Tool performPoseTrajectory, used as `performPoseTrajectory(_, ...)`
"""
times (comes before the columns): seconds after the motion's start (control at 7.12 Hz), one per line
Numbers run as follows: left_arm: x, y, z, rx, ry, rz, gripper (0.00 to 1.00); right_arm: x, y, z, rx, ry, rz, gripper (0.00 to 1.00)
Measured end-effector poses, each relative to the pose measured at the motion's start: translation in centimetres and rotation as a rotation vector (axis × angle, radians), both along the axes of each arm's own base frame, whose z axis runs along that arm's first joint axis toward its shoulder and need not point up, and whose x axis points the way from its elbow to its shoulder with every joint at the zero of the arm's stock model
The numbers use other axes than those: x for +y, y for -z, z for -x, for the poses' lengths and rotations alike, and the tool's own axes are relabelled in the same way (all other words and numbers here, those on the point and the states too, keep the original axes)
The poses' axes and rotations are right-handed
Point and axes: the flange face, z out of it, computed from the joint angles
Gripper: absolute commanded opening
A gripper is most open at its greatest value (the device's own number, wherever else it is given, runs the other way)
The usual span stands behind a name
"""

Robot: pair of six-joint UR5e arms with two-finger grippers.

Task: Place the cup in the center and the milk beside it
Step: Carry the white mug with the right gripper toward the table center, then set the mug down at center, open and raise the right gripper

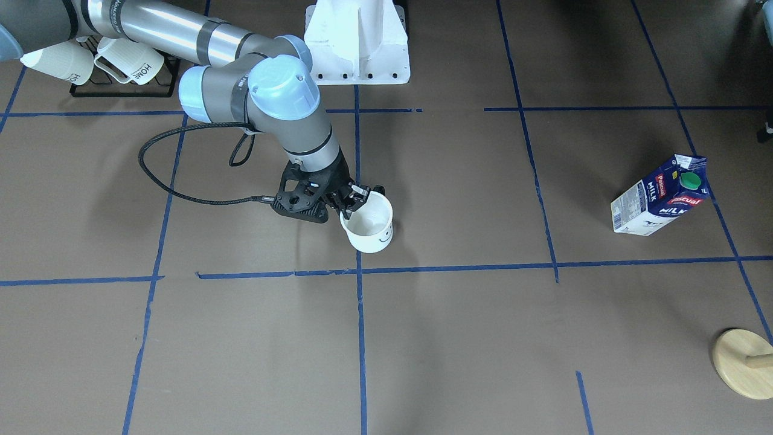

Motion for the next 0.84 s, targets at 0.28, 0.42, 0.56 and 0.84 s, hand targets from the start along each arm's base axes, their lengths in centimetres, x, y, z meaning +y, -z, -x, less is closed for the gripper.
performPoseTrajectory(0.28, 0.1, 0.0, 0.0, 0.0, 0.0, 0.0, 1.0, 0.3, -0.5, 0.9, 0.012, 0.006, 0.0, 0.99)
performPoseTrajectory(0.42, 0.1, 0.0, 0.0, 0.0, 0.0, 0.001, 1.0, 0.4, -0.4, 1.0, 0.011, 0.008, -0.002, 1.0)
performPoseTrajectory(0.56, 0.1, 0.0, 0.0, 0.0, 0.0, 0.001, 1.0, 0.7, 0.2, 0.7, -0.001, 0.009, -0.009, 1.0)
performPoseTrajectory(0.84, 0.0, 0.1, -0.1, 0.0, -0.002, -0.003, 1.0, 2.1, 1.4, -4.0, -0.068, -0.001, -0.038, 1.0)
